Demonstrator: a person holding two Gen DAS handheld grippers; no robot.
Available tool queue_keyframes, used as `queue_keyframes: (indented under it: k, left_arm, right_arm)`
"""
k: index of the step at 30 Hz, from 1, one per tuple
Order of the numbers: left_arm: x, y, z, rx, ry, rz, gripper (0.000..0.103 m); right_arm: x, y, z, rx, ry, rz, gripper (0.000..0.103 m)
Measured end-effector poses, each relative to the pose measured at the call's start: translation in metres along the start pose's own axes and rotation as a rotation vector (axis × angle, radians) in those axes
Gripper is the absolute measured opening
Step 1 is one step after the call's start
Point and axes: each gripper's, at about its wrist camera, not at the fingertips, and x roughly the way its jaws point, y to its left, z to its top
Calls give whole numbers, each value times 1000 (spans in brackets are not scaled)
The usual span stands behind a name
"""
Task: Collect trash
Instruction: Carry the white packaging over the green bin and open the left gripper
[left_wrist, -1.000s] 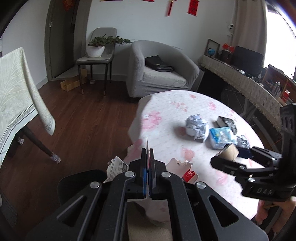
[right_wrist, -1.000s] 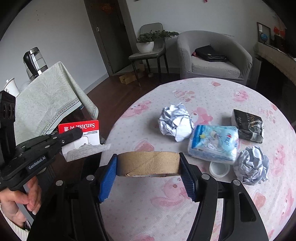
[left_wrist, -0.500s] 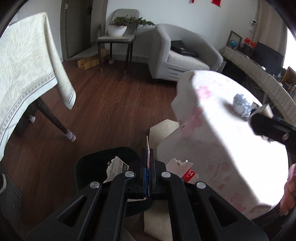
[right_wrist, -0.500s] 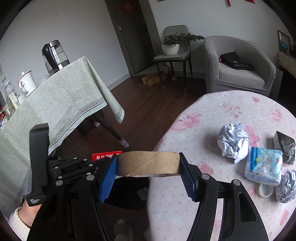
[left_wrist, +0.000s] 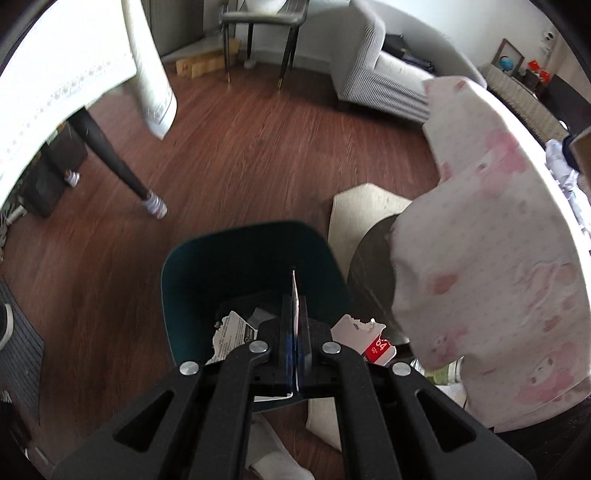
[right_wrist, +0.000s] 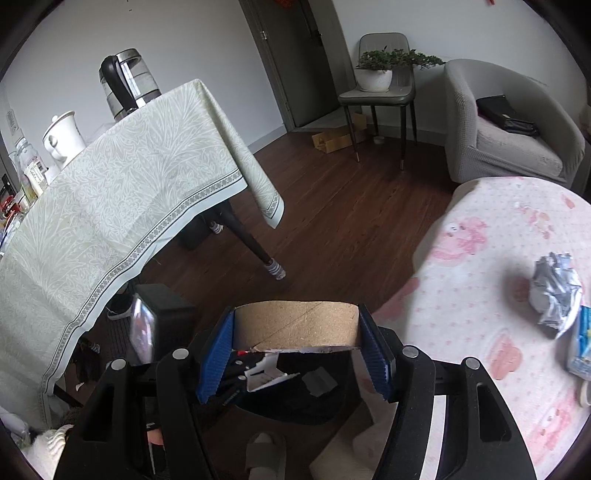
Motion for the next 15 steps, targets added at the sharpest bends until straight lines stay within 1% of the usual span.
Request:
queue_keyframes:
  k: [7,11,12,13,14,15]
  left_arm:
    - [16,22,-10,-34,67,15,3]
    - [20,29,-16,-43,97,19,6]
    - [19,31,-18,-44,96,18,9]
    - [17,32,-18,-43,94,16,19]
    - [15,33,-19,-40,87,17,32]
    - [11,35,-19,-36,73,21,39]
  right_arm:
    - [27,12,1,-10,46,14,65]
    - [44,15,0,-2,77,18,65]
    - [49,16,-1,-1,86,20,65]
    - [55,17,-1,-2,96,16,65]
    - [59,18,-1,-2,103,15,65]
    - [63,19,-1,0,110,14,65]
